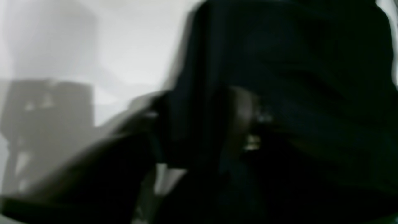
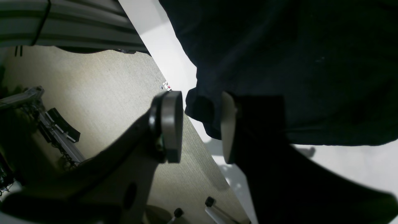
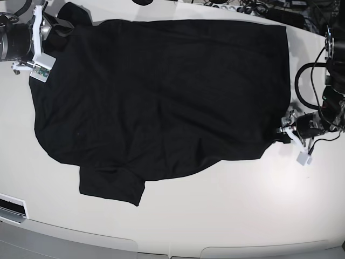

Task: Layout the t-shirt on the table in an organized manner, then fold the t-shirt properly
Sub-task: 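Release the shirt with the left gripper and move it to the hem corner, then grasp the shirt's side edge with the left gripper and tug it outward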

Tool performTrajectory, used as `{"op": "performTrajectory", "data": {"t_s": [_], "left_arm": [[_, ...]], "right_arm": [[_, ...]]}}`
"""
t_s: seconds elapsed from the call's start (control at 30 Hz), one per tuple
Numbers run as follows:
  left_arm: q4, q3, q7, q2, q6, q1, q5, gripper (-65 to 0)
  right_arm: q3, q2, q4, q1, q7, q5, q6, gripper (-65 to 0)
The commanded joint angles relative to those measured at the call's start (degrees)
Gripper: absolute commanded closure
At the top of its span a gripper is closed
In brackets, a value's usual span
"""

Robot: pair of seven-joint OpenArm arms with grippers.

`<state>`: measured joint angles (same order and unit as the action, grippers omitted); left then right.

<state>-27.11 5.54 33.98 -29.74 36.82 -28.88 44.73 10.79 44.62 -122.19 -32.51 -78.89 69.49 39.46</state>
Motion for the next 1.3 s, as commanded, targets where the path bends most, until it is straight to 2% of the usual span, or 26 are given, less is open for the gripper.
{"op": "performTrajectory", "data": {"t_s": [0.0, 0.03, 0.17, 0.33, 0.5, 0.6, 0.73, 0.77, 0.87, 0.9, 0.93, 1.07, 1.27], "left_arm": [[-0.4, -0.1, 0.7, -0.9, -1.3, -0.7, -2.2, -7.9], [-0.9, -0.1, 0.7, -1.0, -1.3, -0.8, -2.8, 0.0], [-5.6, -0.1, 3.7, -2.3, 2.3, -3.7, -2.3, 0.0], [-11.4, 0.0, 5.6, -3.8, 2.4, -10.0, -2.1, 0.0], [-11.7, 0.0, 5.4, -3.7, 2.4, -16.1, -2.1, 0.0], [-11.7, 0.0, 3.9, -3.7, 2.4, -17.4, -3.3, 0.0], [-11.7, 0.0, 3.3, -3.6, 2.4, -16.8, -3.8, 0.0], [-11.7, 0.0, 3.3, -3.7, 2.4, -16.7, -3.8, -6.7], [-11.7, 0.0, 3.3, -4.4, 2.3, -16.9, -3.5, -35.6], [-11.7, 0.0, 3.4, -4.8, 1.9, -17.1, -2.6, -41.0], [-11.7, 0.0, 3.4, -5.4, 1.6, -17.3, -1.6, -42.8], [-11.7, 0.0, 6.1, -6.5, 0.8, -18.4, 2.6, -42.9], [-11.7, -0.7, 18.3, -6.7, 1.1, -19.1, 10.1, -42.9]], "right_arm": [[0.5, 1.1, -0.8, 0.1, 0.5, 1.0, 0.0, -22.9], [0.5, 1.1, -0.8, 0.1, 0.5, 1.0, 0.0, -22.9], [0.5, 1.1, -0.8, 0.1, 1.4, 1.0, 0.0, -22.9], [0.5, 1.1, -0.8, 0.2, 1.3, 1.0, 0.0, -22.9], [0.5, 1.0, -0.8, 1.7, 1.8, 1.0, 0.0, -22.9], [0.5, 0.5, -0.8, 3.2, 1.9, 1.0, 0.0, -22.9], [0.5, -1.8, -0.8, 6.5, 2.7, 0.5, 0.0, -22.9], [0.5, -2.6, -0.8, 7.3, 3.1, 0.1, 0.0, -22.9], [0.5, -5.3, -0.8, 8.8, 4.1, -1.9, 0.0, -22.9], [0.5, -6.2, -0.8, 9.1, 4.3, -2.3, 0.0, -22.9], [0.5, -7.0, -0.8, 9.2, 4.3, -2.5, -0.1, -22.9], [0.5, -10.3, -0.8, 9.2, 5.0, -5.9, -0.8, -22.9], [0.5, -14.1, -0.8, 9.2, 7.5, -10.0, -2.0, -22.9]]}}
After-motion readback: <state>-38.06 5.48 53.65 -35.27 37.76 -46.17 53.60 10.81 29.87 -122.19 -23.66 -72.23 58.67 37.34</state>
